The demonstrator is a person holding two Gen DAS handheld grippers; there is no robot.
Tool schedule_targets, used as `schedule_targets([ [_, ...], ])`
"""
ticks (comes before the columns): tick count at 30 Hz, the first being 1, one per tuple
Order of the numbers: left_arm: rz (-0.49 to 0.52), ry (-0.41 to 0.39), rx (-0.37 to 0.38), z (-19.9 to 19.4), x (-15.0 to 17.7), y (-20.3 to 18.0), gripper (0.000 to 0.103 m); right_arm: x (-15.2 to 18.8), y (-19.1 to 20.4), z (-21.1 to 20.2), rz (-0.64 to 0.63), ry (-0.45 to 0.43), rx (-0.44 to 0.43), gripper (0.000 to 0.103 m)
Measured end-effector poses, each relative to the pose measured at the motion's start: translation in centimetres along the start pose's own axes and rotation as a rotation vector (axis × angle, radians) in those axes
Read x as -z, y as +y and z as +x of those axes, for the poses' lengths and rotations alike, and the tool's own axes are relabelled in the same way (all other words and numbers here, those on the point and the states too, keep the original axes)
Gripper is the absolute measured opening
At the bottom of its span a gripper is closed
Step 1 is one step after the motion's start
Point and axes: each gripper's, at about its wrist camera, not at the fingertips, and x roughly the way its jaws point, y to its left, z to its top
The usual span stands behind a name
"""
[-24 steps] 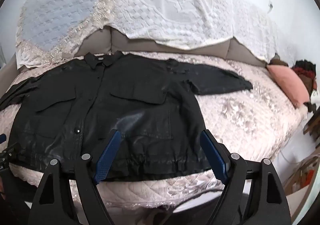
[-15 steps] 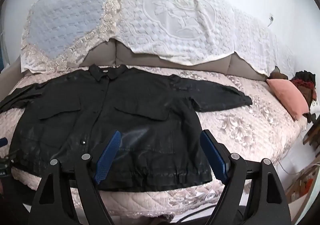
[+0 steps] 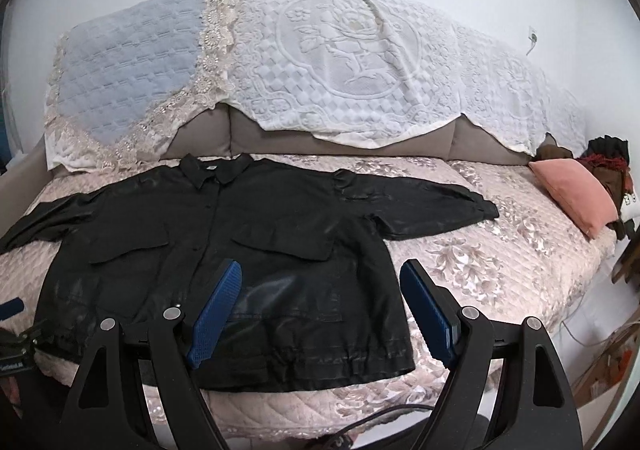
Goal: Fold large clothes
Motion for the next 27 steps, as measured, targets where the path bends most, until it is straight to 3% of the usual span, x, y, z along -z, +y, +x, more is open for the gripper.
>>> schedule_targets([
  [12,-0.007,0.021,-0.058,1.0,-0.6,-0.1,0.098,3.7,0.0,2.0,0.033,0.076,-0.042,0.082],
  [27,-0.030,0.052,-0.127,2.1,-0.9,1.0,0.098,4.5,0.4,4.6,0.014,0.119,-0.112,0.082],
])
